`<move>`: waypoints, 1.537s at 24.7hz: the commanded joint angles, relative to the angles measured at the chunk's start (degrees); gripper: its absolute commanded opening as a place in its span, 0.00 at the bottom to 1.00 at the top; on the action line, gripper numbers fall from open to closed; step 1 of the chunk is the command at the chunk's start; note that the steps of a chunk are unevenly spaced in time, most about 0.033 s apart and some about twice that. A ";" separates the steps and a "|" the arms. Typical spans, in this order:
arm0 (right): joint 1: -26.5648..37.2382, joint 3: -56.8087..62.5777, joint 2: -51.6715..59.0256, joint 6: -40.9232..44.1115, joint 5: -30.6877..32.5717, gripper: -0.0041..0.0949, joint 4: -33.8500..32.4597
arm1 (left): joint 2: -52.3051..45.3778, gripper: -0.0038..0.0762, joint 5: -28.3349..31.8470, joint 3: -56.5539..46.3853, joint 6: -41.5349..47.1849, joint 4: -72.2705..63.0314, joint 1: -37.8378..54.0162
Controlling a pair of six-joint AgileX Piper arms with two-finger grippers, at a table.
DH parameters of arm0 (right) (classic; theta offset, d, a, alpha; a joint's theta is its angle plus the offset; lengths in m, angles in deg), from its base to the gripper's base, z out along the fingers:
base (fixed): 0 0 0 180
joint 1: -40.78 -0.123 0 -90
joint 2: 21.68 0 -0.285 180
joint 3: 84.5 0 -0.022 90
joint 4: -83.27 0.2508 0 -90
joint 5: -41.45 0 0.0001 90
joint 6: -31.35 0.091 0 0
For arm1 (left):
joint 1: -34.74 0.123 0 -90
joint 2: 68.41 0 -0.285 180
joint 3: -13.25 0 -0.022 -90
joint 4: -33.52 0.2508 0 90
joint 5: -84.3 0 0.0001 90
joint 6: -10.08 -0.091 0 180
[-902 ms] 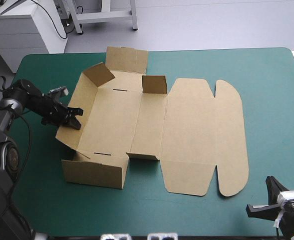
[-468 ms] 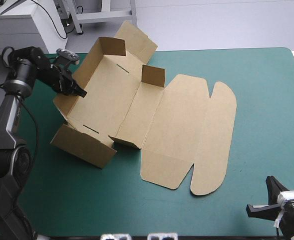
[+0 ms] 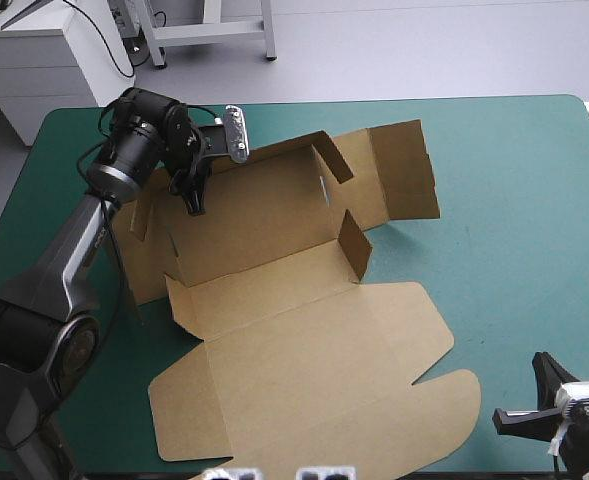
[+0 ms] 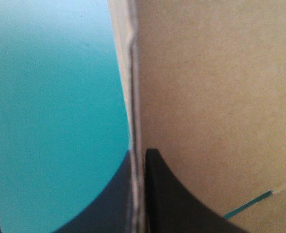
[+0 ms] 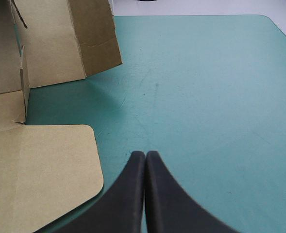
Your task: Fold the box
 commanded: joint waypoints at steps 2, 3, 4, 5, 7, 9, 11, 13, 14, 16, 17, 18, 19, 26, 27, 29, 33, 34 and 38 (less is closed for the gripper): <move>0.42 -1.30 1.35 -0.25 -4.24 0.02 0.10 | -3.43 0.04 -2.79 1.74 -0.90 1.34 -3.31; 0.42 -1.30 1.35 -0.15 -4.24 0.02 0.10 | -3.43 0.04 -2.95 1.74 -0.77 1.69 -4.15; 0.42 -1.30 1.35 -0.27 -4.24 0.02 0.10 | -3.43 0.04 -2.95 1.74 -0.77 1.75 -5.04; 0.42 -1.30 1.35 -0.27 -4.24 0.02 0.10 | -3.43 0.04 -2.95 1.74 -1.13 1.89 -5.91; 0.42 -1.30 1.35 -0.27 -4.24 0.02 0.10 | -3.43 0.04 -2.95 1.74 -2.20 2.59 -7.58; 0.42 -1.30 1.35 -0.27 -4.24 0.02 0.10 | -3.43 0.04 -2.95 1.74 -2.34 4.59 -9.59; 0.42 -1.30 1.35 -0.27 -4.24 0.02 0.10 | -3.43 0.04 -2.95 1.74 -2.34 7.80 -11.55; 0.42 -1.30 1.35 -0.27 -4.24 0.02 0.10 | -3.43 0.04 -2.69 1.74 -2.22 10.78 -13.37; 0.42 -1.30 1.35 -0.27 -4.24 0.02 0.10 | -3.43 0.04 -2.25 1.74 -1.92 12.15 -14.26; 0.42 -1.30 1.35 -0.27 -4.24 0.02 0.10 | -3.43 0.04 -0.51 1.74 -0.78 13.84 -15.63; 0.42 -1.30 1.35 -0.27 -4.24 0.02 0.10 | -3.43 0.04 0.48 1.74 0.20 14.54 -16.29; 0.42 -1.30 1.35 -0.27 -4.24 0.02 0.10 | -3.43 0.04 1.81 1.74 1.39 14.94 -16.68; 0.42 -1.30 1.35 -0.17 -4.24 0.02 0.10 | -3.43 0.04 3.03 1.74 2.00 14.94 -17.09; 0.42 -1.30 1.35 -0.17 -4.24 0.02 0.10 | -3.43 0.04 16.53 -2.35 12.97 23.29 -18.36; 0.42 -1.30 1.35 -0.17 -4.24 0.02 0.10 | -3.43 0.04 18.53 -3.39 14.38 25.80 -18.28; 0.42 -1.30 1.35 -0.17 -4.24 0.02 0.10 | -3.53 0.04 22.19 -6.14 17.93 29.95 -18.28; 0.42 -1.30 1.35 -0.25 -4.24 0.02 0.10 | -3.53 0.04 22.12 -8.97 25.94 33.26 -20.40; 0.42 -1.30 1.35 -0.25 -4.24 0.02 0.10 | -3.66 0.04 22.12 -9.65 27.37 35.71 -21.41; 0.42 -1.30 1.35 -0.25 -4.24 0.02 0.10 | -5.81 0.04 22.32 -14.46 34.35 43.00 -24.49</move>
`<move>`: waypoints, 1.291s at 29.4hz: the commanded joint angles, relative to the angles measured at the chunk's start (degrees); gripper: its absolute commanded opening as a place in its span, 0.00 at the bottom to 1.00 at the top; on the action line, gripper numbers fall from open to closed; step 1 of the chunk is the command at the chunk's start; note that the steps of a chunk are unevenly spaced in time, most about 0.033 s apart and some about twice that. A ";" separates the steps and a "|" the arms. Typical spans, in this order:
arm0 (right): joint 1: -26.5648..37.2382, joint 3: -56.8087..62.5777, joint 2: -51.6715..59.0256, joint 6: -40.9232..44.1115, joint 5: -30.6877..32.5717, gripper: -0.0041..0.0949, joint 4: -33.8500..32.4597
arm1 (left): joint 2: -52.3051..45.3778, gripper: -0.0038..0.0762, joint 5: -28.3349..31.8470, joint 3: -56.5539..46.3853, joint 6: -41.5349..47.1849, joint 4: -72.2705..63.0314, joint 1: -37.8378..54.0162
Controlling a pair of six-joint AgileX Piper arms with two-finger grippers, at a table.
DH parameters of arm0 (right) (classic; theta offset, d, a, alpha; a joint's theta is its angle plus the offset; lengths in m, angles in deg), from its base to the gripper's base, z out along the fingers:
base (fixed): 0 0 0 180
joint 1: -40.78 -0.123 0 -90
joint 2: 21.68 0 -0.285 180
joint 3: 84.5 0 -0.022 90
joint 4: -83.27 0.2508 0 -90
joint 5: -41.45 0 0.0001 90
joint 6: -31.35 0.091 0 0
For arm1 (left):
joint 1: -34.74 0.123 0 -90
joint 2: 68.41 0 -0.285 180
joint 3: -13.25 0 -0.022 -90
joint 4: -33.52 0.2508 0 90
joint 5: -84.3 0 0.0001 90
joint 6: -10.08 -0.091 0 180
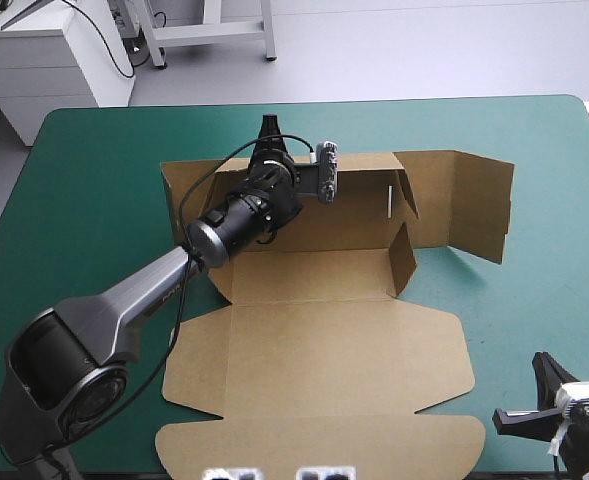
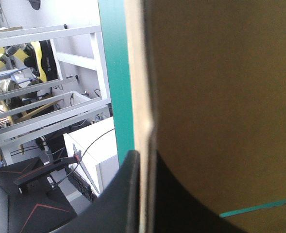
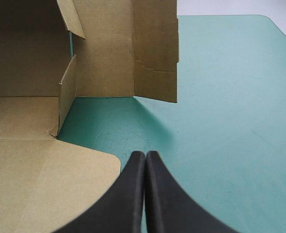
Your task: Fold the box
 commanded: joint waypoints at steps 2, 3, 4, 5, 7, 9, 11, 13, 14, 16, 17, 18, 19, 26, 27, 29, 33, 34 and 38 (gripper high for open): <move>0.42 -1.30 1.35 -0.25 -4.24 0.02 0.10 | -6.93 0.04 2.77 -3.24 5.40 3.30 -1.36; 0.42 -1.30 1.35 -0.25 -4.24 0.02 0.10 | -8.10 0.04 2.77 -4.81 5.82 3.30 -1.36; 0.42 -1.30 1.35 -0.25 -4.24 0.02 0.10 | -9.03 0.04 3.04 -6.01 5.96 3.30 -1.36; 0.42 -1.30 1.35 -0.25 -4.24 0.02 0.10 | -9.99 0.04 3.69 -7.29 6.44 3.30 -1.36; 0.42 -1.30 1.35 -0.25 -4.24 0.02 0.10 | -12.50 0.04 5.96 -10.51 8.40 3.30 -1.36; 0.42 -1.30 1.35 -0.25 -4.24 0.02 0.10 | -14.89 0.04 8.35 -13.93 10.77 4.60 -2.15; 0.42 -1.30 1.35 -0.25 -4.24 0.02 0.10 | -16.61 0.04 8.99 -17.24 14.92 10.20 -3.76; 0.42 -1.30 1.35 -0.25 -4.24 0.02 0.10 | -17.72 0.04 8.75 -21.32 21.39 20.10 -6.16; 0.42 -1.30 1.35 -0.25 -4.24 0.02 0.10 | -18.03 0.04 8.16 -23.03 24.09 24.14 -7.08; 0.42 -1.30 1.35 -0.25 -4.24 0.02 0.10 | -18.26 0.04 6.32 -26.96 31.46 32.92 -9.13; 0.42 -1.30 1.35 -0.25 -4.24 0.02 0.10 | -18.26 0.04 5.42 -28.77 34.97 36.16 -9.90; 0.42 -1.30 1.35 -0.25 -4.24 0.02 0.10 | -18.26 0.04 4.74 -30.41 38.06 38.72 -10.56; 0.42 -1.30 1.35 -0.25 -4.24 0.02 0.10 | -18.26 0.04 4.28 -31.64 40.48 40.92 -11.00; 0.42 -1.30 1.35 -0.25 -4.24 0.02 0.10 | -18.15 0.04 -3.04 -35.41 52.53 45.84 -13.31; 0.42 -1.30 1.35 -0.25 -4.24 0.02 0.10 | -18.15 0.04 -3.14 -35.49 52.66 45.84 -13.29; 0.42 -1.17 1.35 -0.14 -5.21 0.02 0.10 | -18.15 0.04 -3.14 -35.49 53.56 45.84 -13.37; 0.42 -1.17 0.90 3.94 -11.07 0.02 -0.72 | -18.15 0.04 -2.58 -35.63 55.48 44.52 -14.33; 0.42 -1.30 0.05 6.16 -11.42 0.02 -0.96 | -18.15 0.04 -2.58 -35.63 55.48 44.52 -14.46; 0.42 -3.84 -8.18 9.89 -9.87 0.02 -0.20 | -18.15 0.04 -2.32 -35.63 55.48 44.80 -14.46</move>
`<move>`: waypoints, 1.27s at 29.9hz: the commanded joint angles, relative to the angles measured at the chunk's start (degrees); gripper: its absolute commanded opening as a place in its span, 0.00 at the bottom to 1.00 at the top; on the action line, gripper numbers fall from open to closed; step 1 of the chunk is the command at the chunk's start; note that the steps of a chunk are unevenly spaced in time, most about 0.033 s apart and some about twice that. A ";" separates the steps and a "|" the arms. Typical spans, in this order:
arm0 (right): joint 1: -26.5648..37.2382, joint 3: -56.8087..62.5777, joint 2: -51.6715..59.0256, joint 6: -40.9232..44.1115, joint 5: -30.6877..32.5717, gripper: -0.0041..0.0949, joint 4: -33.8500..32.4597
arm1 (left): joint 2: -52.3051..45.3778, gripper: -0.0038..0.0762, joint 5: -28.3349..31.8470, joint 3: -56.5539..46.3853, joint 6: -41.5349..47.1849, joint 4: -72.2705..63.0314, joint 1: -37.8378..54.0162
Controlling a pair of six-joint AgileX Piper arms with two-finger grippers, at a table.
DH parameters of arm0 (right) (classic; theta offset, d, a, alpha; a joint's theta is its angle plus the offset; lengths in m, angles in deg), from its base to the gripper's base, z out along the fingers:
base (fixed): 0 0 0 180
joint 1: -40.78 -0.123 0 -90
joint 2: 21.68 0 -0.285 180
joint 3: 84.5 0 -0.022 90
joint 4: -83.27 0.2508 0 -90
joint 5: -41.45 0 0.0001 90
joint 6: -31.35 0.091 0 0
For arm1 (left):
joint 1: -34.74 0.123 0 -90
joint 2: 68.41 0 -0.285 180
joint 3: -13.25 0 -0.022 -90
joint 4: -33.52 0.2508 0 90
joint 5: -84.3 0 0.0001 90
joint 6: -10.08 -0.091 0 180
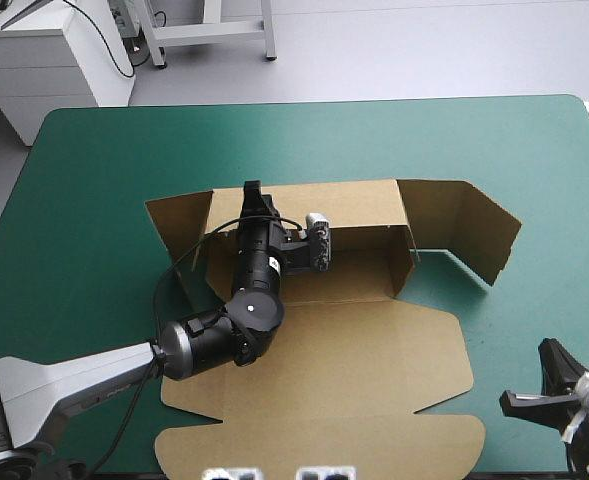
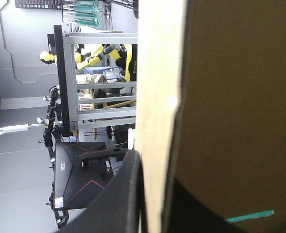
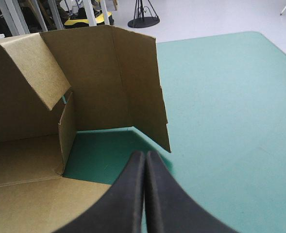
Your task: Fold the box
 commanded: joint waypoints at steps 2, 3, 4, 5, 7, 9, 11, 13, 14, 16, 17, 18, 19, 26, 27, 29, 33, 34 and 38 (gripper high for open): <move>0.42 -6.37 -12.77 0.41 -5.69 0.02 2.37 | -2.51 0.04 -1.51 1.19 1.39 2.55 -0.54; 0.42 -8.20 -15.58 -1.41 -5.95 0.02 3.83 | -2.51 0.04 -1.61 1.19 1.39 2.47 -0.54; 0.42 -11.02 -19.36 -3.51 -5.45 0.02 5.21 | -2.51 0.04 -1.61 1.19 1.39 2.47 -0.54; 0.42 -14.20 -23.39 -5.91 -4.39 0.02 6.68 | -2.51 0.04 -1.61 1.19 1.39 2.47 -0.54; 0.42 -21.38 -31.73 -9.55 -1.24 0.02 8.33 | -2.51 0.04 -1.47 1.19 1.39 2.47 -0.54; 0.42 -28.40 -39.28 -12.85 2.87 0.02 9.05 | -2.51 0.04 -1.75 1.19 1.39 2.47 -0.54; 0.42 -36.02 -47.10 -13.60 5.65 0.02 9.18 | -2.51 0.04 -1.86 1.19 1.39 2.47 -0.54; 0.42 -42.32 -53.37 -13.60 5.91 0.02 9.18 | -2.51 0.04 -1.86 1.19 1.39 2.47 -0.54; 0.42 -45.52 -56.50 -13.60 5.91 0.02 9.18 | -2.51 0.04 -1.86 1.19 1.39 2.47 -0.54; 0.42 -51.33 -62.33 -13.60 5.91 0.02 9.18 | -2.51 0.04 -1.86 1.19 1.39 2.47 -0.54; 0.42 -53.82 -64.95 -13.60 6.05 0.02 9.30 | -2.51 0.04 -1.86 1.19 1.39 2.47 -0.54; 0.42 -56.03 -67.40 -13.60 6.05 0.02 9.44 | -2.51 0.04 -1.86 1.19 1.39 2.47 -0.54; 0.42 -57.59 -69.24 -13.60 6.05 0.02 9.56 | -2.51 0.04 -1.86 1.19 1.39 2.47 -0.54; 0.42 -64.02 -81.82 -14.27 4.30 0.02 17.96 | -2.51 0.04 -1.86 1.19 1.39 2.47 -0.54; 0.42 -64.38 -83.40 -14.27 4.03 0.02 19.36 | -2.51 0.04 -1.86 1.19 1.39 2.47 -0.54; 0.42 -64.54 -86.19 -16.21 3.80 0.02 22.63 | -2.51 0.04 -1.86 1.19 1.39 2.47 -0.54; 0.42 -64.54 -89.85 -19.91 7.44 0.02 28.34 | -2.51 0.04 -1.86 1.19 1.39 2.47 -0.54; 0.42 -64.54 -90.29 -20.20 9.49 0.02 29.05 | -2.51 0.04 -1.86 1.19 1.39 2.47 -0.54; 0.42 -64.54 -91.09 -20.41 16.09 0.02 28.71 | -2.51 0.04 -1.86 1.19 1.39 2.47 -0.54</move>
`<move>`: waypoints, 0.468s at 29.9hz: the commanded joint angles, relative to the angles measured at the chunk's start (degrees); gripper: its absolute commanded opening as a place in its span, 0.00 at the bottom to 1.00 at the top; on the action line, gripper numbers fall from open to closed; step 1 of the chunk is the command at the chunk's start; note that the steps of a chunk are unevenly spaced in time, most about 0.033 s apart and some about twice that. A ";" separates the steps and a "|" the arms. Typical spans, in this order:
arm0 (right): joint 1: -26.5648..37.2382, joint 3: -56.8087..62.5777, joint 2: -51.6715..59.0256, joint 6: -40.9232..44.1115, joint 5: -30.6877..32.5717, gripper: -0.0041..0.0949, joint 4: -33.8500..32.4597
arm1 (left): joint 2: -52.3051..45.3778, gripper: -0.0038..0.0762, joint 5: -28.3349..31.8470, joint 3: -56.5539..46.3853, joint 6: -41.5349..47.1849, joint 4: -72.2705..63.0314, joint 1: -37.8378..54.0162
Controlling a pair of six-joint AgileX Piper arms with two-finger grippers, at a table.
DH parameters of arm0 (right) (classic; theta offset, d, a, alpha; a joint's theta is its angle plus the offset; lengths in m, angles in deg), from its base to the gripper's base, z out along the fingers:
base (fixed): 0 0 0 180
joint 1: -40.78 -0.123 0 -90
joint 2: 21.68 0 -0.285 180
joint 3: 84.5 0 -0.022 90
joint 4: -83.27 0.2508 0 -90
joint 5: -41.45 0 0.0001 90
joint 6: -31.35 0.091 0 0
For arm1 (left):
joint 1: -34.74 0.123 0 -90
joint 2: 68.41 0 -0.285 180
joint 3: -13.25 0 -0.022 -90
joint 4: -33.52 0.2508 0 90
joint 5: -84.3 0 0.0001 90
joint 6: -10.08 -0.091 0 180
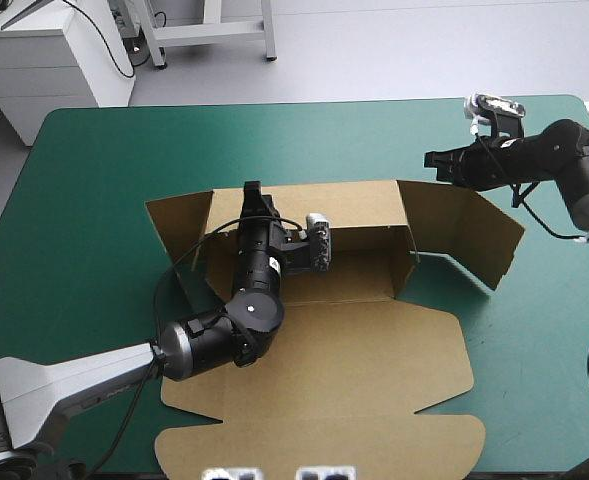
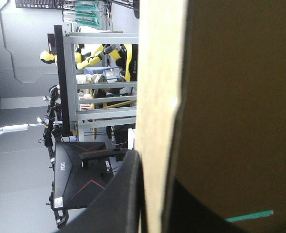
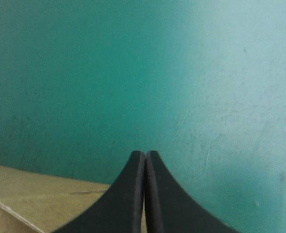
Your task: Fold the box
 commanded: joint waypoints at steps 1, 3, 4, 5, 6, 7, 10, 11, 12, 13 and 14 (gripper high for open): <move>0.42 -2.11 2.49 -1.24 3.45 0.02 2.12 | -2.51 0.04 -1.64 1.19 1.26 2.53 -0.37; 0.42 -2.11 2.74 -2.36 5.46 0.02 2.12 | -2.51 0.04 -1.64 1.19 1.26 2.53 -0.37; 0.42 -2.11 2.83 -2.35 6.87 0.02 2.12 | -2.42 0.04 -1.64 1.19 1.26 2.53 -0.37; 0.42 -2.11 2.99 -2.35 8.53 0.02 2.12 | -2.42 0.04 -1.64 1.19 1.26 2.53 -0.37; 0.42 -2.11 2.99 -2.70 10.42 0.02 2.12 | -2.42 0.04 -1.64 1.19 1.26 2.53 -0.37; 0.42 -2.11 2.99 -3.09 12.41 0.02 2.12 | -2.42 0.04 -1.64 1.19 1.26 2.53 -0.37; 0.42 -2.00 3.03 -5.08 17.77 0.02 2.12 | -2.42 0.04 -1.64 1.19 1.26 2.48 -0.37; 0.42 -2.00 3.13 -5.61 19.27 0.02 2.12 | -2.42 0.04 -1.64 1.19 1.26 2.48 -0.37; 0.42 -2.00 3.13 -5.74 20.01 0.02 2.12 | -2.42 0.04 -1.64 1.19 1.26 2.48 -0.37; 0.42 -1.88 3.37 -5.74 20.46 0.02 2.12 | -2.42 0.04 -1.64 1.19 1.26 2.40 -0.37; 0.42 -1.54 3.87 -6.20 20.46 0.02 2.12 | -2.42 0.04 -1.64 1.19 1.26 2.25 -0.37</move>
